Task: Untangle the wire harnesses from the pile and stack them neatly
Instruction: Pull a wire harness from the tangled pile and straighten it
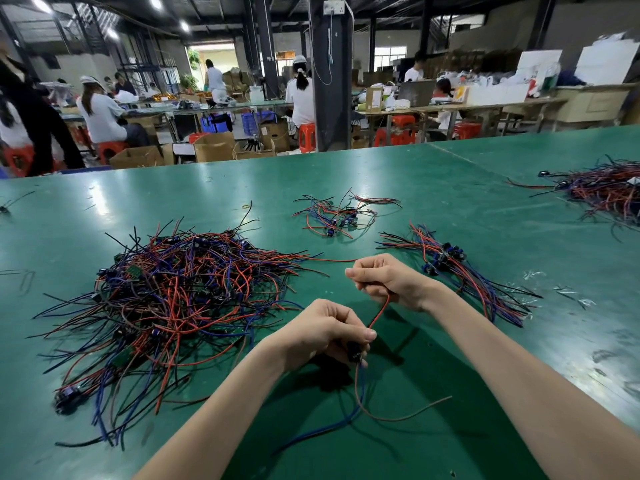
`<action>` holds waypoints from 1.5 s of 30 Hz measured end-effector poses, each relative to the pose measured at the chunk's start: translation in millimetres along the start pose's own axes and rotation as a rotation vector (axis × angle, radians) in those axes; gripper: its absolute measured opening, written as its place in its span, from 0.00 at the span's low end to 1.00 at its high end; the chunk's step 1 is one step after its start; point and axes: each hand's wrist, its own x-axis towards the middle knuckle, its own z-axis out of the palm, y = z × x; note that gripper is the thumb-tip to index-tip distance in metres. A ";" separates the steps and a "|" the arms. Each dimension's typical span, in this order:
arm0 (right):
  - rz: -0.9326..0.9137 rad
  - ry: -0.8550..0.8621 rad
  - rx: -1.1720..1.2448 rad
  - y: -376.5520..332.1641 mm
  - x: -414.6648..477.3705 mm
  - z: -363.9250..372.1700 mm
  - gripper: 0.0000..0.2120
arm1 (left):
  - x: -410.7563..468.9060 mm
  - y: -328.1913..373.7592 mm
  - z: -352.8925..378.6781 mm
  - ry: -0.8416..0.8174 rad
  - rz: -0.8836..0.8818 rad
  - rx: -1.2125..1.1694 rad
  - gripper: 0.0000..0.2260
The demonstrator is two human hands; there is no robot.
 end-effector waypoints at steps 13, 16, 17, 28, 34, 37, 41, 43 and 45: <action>-0.097 0.354 0.245 -0.3 2.7 1.8 0.14 | 2.1 -3.6 -4.2 0.073 0.008 -0.013 0.13; -0.111 0.519 0.181 1.2 7.7 10.1 0.14 | 5.3 -4.5 -4.8 0.118 0.014 -0.053 0.13; -0.118 0.556 0.159 1.6 8.4 12.3 0.14 | 5.8 -4.7 -4.7 0.124 0.014 -0.056 0.13; -0.034 0.625 0.353 -5.3 2.7 13.6 0.12 | 4.0 -2.4 -5.3 0.152 0.026 -0.075 0.11; -0.094 0.630 0.232 -8.1 1.6 15.2 0.13 | 3.7 -3.7 -4.8 0.145 0.016 -0.068 0.12; -0.114 0.617 0.178 -8.5 1.4 16.0 0.13 | 3.5 -4.7 -4.9 0.137 0.015 -0.049 0.13; -0.124 0.584 0.161 -9.0 1.0 17.3 0.13 | 3.1 -4.1 -4.0 0.123 0.006 -0.037 0.12; -0.132 0.568 0.142 -9.1 0.9 18.0 0.13 | 2.6 -3.7 -4.0 0.107 -0.006 -0.028 0.12; -0.139 0.549 0.122 -8.9 0.8 19.0 0.14 | 1.6 -2.4 -3.3 0.080 -0.022 -0.016 0.12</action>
